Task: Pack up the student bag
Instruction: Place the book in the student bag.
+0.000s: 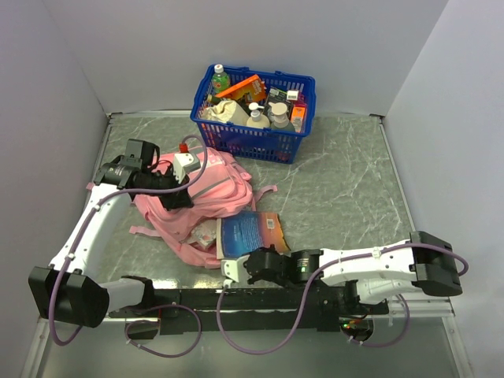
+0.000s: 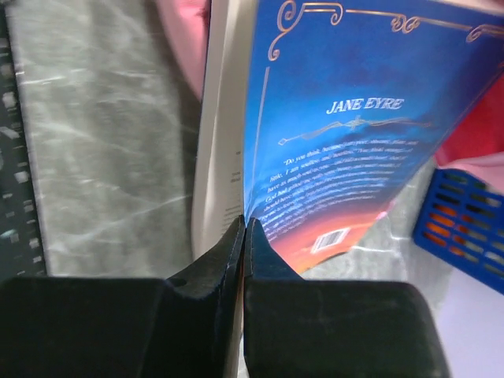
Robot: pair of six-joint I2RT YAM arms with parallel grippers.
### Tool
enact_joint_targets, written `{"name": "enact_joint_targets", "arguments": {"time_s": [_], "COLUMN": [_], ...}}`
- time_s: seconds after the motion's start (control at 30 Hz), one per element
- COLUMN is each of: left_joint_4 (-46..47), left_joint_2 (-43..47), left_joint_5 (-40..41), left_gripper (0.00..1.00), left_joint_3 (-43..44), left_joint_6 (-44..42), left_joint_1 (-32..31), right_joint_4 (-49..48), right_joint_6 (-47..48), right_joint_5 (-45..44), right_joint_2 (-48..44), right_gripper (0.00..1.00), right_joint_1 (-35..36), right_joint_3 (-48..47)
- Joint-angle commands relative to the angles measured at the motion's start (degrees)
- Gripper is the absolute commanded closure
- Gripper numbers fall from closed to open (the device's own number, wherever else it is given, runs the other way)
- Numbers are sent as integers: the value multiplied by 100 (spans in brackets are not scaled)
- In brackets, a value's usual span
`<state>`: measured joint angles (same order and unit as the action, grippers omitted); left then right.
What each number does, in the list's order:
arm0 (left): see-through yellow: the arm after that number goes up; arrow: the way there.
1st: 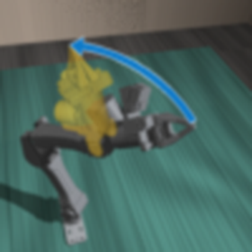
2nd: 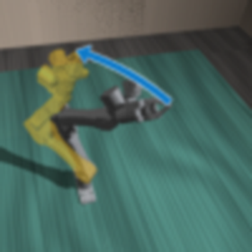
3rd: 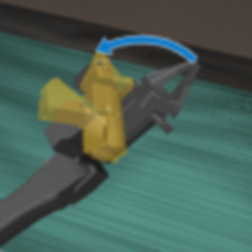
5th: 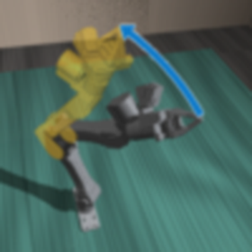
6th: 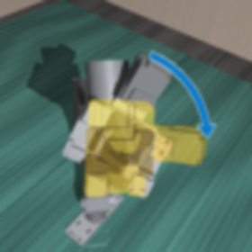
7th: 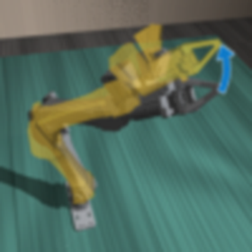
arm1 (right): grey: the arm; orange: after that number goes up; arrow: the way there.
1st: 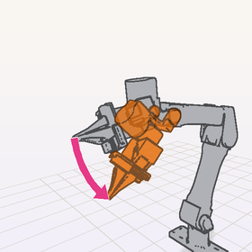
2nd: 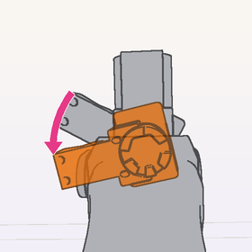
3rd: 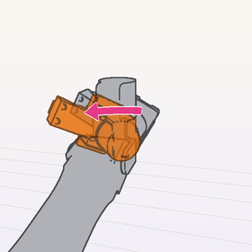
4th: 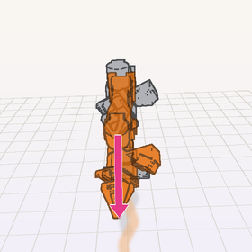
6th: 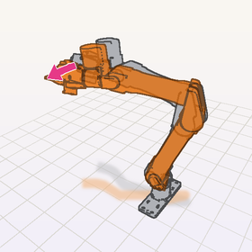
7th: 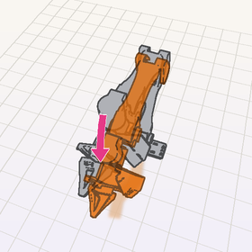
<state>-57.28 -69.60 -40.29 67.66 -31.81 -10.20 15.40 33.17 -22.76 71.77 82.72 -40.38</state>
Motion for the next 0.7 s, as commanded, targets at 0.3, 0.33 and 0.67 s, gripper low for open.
{"name": "enact_joint_targets", "arguments": {"time_s": [0.3,0.33,0.67], "left_joint_4": [533,525,419], "left_joint_2": [8,-9,-27], "left_joint_5": [-339,-339,-374], "left_gripper": [99,99,99], "left_joint_3": [362,371,353], "left_joint_6": [0,-18,-88], "left_joint_1": [35,35,44], "right_joint_4": [-2656,-2665,-3886], "right_joint_6": [2562,2868,4110], "right_joint_5": [-1046,-1028,-651], "right_joint_2": [144,223,1523], "right_gripper": [100,100,100], "right_joint_1": [-63,-71,-19], "right_joint_3": [-276,-321,-1233]}}
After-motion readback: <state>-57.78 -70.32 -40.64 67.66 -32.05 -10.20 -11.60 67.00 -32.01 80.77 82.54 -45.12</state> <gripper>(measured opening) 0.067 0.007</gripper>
